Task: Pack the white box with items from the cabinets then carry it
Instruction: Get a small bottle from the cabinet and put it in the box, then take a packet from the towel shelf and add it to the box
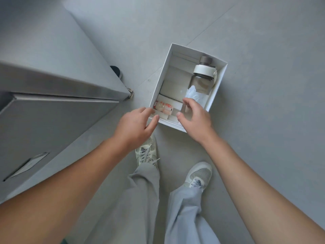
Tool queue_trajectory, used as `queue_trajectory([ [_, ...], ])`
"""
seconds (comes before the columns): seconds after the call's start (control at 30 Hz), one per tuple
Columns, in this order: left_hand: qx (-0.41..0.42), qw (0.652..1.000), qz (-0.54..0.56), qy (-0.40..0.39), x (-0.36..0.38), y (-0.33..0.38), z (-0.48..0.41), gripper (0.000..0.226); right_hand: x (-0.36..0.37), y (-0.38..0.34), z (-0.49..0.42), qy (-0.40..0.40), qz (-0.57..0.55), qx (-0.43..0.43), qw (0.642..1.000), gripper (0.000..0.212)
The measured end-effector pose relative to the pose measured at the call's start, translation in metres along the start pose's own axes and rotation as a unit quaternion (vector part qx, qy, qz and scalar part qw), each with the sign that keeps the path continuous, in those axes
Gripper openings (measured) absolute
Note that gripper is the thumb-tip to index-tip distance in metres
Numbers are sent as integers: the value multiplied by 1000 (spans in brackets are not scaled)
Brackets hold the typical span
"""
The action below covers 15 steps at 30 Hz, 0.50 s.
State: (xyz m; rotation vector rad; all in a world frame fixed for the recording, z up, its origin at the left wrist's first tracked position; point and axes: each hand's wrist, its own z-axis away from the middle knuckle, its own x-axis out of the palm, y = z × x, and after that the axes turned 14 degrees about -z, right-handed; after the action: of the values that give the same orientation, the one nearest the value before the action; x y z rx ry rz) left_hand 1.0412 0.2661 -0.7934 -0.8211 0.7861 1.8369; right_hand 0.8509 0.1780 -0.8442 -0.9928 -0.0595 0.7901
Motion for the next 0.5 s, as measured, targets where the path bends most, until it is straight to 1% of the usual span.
queue_trajectory([
  [0.13,39,998,-37,39,-63,40,20,43,-55,-56,47,13,35,-30,999,57],
  [0.23,58,993,-73,77,-125,72,41,41,-96,-113,83,33,74,-46,996,53],
  [0.37,93,974,-133,155,-224,120,87,41,-155,-202,138,107,96,-94,985,40],
  [0.5,114,955,-135,239,-332,169,147,40,-217,-291,203,143,106,-133,975,41],
])
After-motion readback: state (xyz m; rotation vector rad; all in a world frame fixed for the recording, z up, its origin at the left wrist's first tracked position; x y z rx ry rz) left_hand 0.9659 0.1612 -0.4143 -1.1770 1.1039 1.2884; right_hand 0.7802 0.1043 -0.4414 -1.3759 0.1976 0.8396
